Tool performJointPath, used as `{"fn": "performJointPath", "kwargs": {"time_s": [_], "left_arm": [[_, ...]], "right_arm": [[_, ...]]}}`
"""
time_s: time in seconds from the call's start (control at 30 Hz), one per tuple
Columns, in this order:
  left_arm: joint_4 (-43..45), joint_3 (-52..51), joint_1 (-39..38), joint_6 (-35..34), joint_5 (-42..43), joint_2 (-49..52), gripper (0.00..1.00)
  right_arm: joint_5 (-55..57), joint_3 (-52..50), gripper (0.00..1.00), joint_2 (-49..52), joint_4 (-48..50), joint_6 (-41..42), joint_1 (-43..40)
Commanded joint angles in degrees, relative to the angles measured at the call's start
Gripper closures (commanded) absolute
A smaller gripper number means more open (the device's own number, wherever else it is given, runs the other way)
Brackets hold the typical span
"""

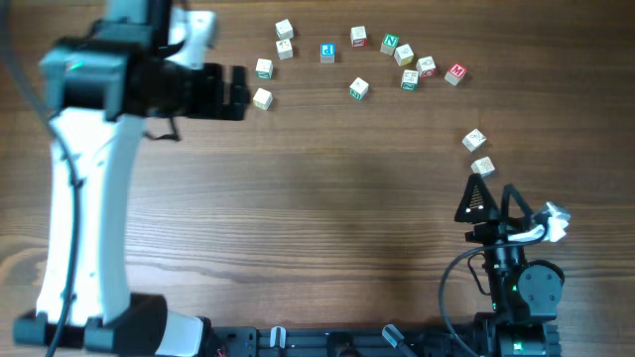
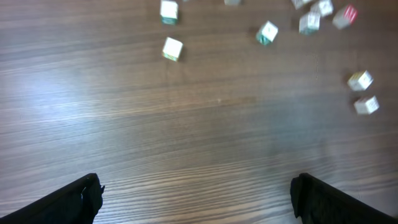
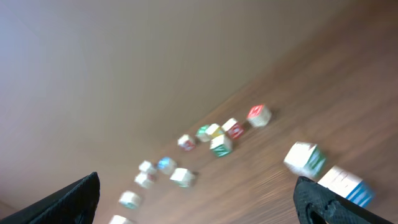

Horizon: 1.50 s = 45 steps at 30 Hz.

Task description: Form a circle

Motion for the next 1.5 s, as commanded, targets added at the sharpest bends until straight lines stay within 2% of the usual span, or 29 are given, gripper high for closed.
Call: {"fn": "performJointPath", "kwargs": {"time_s": [0.0, 0.17, 0.37, 0.5, 0.73, 0.93, 1.03, 1.2, 1.33, 1.47], "left_arm": [[-1.0, -0.6, 2.7, 0.5, 2.6, -3.6, 0.0], [0.2, -5.5, 6.1, 0.5, 6.9, -9.0, 0.0], [7.2, -21.4, 17.5, 0.5, 6.7, -26.0, 0.0], [7.6, -27.5, 23.2, 0.5, 6.7, -32.3, 0.0], [2.3, -28.7, 25.0, 0.5, 2.2, -34.5, 0.0], [-0.6, -28.7, 25.0, 0.5, -3.0, -34.8, 0.0], [-2.2, -28.7, 25.0, 0.5, -3.3, -34.9, 0.0], [-6.1, -28.7, 25.0, -0.8, -7.3, -34.9, 0.0], [-6.2, -28.7, 25.0, -0.8, -7.3, -34.9, 0.0], [-6.2, -28.7, 25.0, -0.8, -7.3, -34.9, 0.0]], "right_arm": [[-0.2, -0.1, 0.0, -0.2, 0.2, 16.9, -0.2], [-4.4, -0.1, 0.0, -0.2, 0.5, 21.3, -0.2], [-12.4, 0.2, 0.0, -0.2, 1.7, 13.9, -0.2], [-14.1, 2.2, 0.0, 1.8, 1.6, 11.6, -0.2], [-20.1, 15.1, 0.0, 19.2, -2.5, 4.0, -0.2], [-24.5, 32.9, 0.0, 40.9, -14.6, -5.0, -0.1], [-25.8, 38.3, 0.0, 48.3, -17.1, -6.1, -0.1], [-27.6, 41.8, 0.01, 56.7, -14.8, -5.2, -0.1], [-26.7, 41.7, 0.0, 60.8, -13.5, 3.0, -0.1], [-36.1, 41.8, 0.0, 63.0, -5.0, -0.8, -0.1]]}}
